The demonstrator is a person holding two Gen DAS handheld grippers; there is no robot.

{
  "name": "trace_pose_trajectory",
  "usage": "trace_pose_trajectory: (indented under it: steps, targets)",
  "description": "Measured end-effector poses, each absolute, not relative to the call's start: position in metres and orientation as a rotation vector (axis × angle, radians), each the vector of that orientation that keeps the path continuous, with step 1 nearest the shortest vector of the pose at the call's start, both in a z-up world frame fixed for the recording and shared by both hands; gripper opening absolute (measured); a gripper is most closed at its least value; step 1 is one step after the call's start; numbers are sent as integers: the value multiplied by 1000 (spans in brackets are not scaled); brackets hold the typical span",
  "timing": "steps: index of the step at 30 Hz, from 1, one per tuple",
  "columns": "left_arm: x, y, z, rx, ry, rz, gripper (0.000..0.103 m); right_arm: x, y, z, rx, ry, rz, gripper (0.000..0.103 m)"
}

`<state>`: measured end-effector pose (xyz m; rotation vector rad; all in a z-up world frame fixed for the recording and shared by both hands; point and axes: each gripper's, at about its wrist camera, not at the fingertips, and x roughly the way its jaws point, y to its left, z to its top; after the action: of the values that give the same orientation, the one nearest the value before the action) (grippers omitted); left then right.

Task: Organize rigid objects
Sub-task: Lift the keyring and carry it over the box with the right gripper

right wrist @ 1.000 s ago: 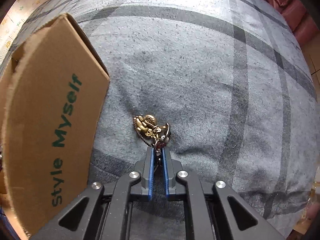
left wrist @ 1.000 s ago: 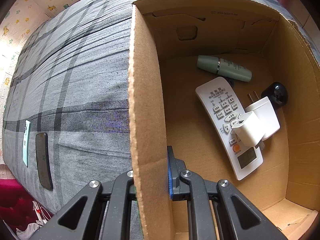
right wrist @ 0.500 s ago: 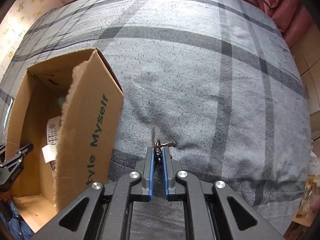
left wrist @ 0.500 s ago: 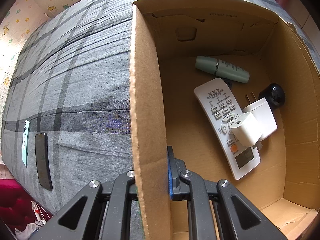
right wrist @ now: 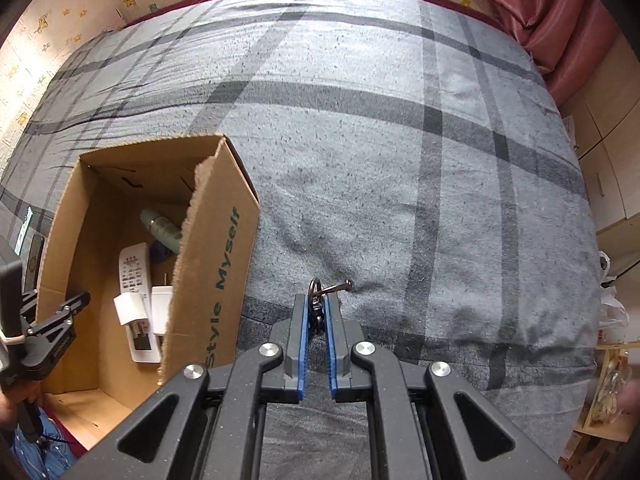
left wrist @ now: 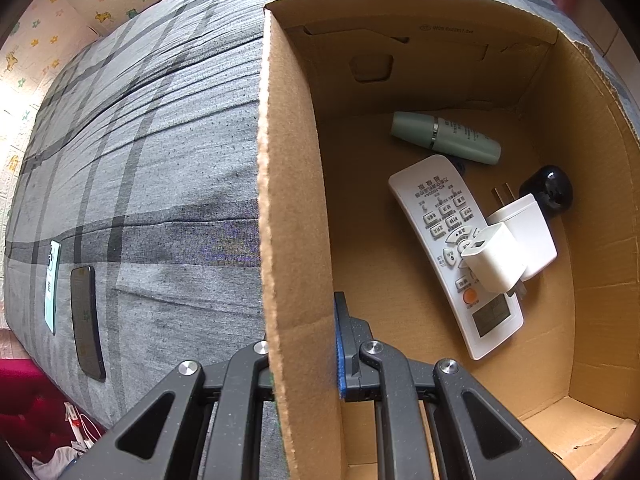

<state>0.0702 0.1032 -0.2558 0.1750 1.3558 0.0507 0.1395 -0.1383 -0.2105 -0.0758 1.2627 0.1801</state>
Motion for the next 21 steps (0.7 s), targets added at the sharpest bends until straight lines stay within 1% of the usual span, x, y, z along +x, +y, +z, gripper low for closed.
trace_pose_trajectory:
  steps: [21]
  targets:
    - [70, 103, -256, 176, 1357, 47, 13, 128, -96, -130, -105, 1155, 233, 6]
